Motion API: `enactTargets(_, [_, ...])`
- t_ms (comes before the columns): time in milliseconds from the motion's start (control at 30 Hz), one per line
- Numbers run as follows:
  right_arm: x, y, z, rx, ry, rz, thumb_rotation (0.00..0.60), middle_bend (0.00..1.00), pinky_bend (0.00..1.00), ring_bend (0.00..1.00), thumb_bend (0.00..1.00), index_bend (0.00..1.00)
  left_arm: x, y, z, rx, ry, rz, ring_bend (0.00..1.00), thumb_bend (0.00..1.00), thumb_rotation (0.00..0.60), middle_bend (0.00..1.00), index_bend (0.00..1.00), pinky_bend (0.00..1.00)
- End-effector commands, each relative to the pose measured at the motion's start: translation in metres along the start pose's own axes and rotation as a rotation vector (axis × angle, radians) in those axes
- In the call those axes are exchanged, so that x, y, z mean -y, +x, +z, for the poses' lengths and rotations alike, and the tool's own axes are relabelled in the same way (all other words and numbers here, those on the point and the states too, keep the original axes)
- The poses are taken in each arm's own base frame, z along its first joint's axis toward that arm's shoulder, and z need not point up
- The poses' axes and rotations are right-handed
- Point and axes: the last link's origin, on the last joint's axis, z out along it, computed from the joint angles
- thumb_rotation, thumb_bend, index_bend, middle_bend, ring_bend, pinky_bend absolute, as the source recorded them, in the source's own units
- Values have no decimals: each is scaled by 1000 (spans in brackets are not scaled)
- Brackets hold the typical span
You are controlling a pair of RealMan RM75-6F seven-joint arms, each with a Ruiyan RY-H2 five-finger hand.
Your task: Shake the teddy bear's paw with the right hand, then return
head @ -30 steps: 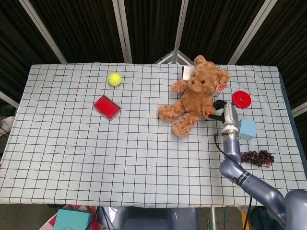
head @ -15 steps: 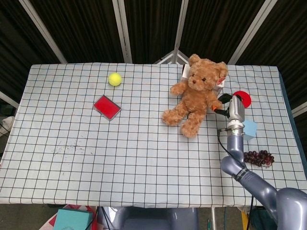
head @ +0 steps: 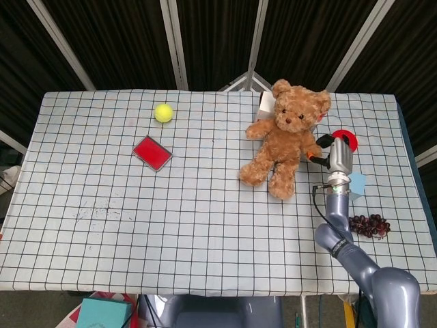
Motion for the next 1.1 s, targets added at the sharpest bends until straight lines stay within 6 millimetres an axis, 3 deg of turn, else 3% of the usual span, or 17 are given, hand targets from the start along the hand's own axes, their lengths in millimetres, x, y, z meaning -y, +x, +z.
enactTargets(33, [6,-2,0,-11,22,25,600,564,0,417,417,678,0,0,0,1,-1,0,58,204,600,118,258,192])
enactTargets(333, [20,3,2,-32,38,82,600,564,0,417,417,679,-1,0,0,3,-3,-3,58,204,600,118,258,192])
enactTargets(700, [-1,-8,-6,20,-32,50,600,564,0,417,416,679,0,1,0,1,-3,-8,58,204,600,118,258,192])
enactTargets(1100, [26,3,-1,-25,45,44,600,564,0,417,417,679,1,1,0,1,-4,-12,58,204,600,119,258,192])
